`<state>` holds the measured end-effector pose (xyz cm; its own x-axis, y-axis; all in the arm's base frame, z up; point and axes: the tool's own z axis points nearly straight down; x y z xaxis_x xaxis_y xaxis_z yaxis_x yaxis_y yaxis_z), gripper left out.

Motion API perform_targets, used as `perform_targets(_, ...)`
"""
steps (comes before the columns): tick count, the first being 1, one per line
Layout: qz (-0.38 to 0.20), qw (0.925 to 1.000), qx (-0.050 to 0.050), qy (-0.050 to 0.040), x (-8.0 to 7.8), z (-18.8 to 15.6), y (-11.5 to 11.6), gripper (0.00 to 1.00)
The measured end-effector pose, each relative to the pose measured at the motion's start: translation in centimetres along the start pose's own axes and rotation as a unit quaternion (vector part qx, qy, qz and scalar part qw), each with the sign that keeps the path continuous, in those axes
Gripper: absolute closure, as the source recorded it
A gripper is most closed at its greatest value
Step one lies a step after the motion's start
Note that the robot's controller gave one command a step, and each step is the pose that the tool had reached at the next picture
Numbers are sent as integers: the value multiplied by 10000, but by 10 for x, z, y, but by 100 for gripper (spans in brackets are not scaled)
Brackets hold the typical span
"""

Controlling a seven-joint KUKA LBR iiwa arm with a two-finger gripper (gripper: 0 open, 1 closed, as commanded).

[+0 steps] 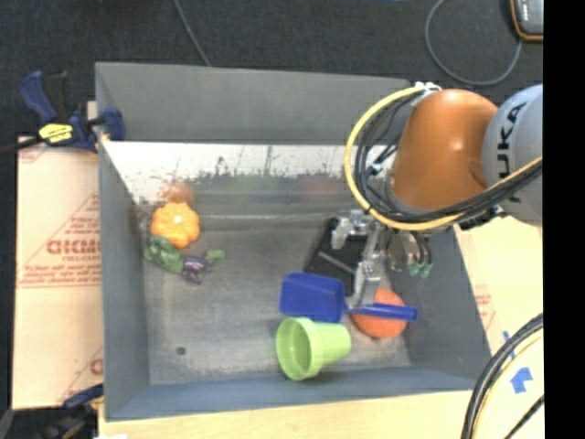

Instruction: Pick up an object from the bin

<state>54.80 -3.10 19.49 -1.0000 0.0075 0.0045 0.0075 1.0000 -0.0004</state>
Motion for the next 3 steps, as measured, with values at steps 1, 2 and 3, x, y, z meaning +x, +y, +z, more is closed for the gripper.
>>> perform_targets(1,-6,10000,4,-42,-2,-5,0,0)
perform_targets(2,-745,9972,11,-56,-13,58,-20,0)
perform_targets(3,518,9986,0,-70,25,90,-6,0)
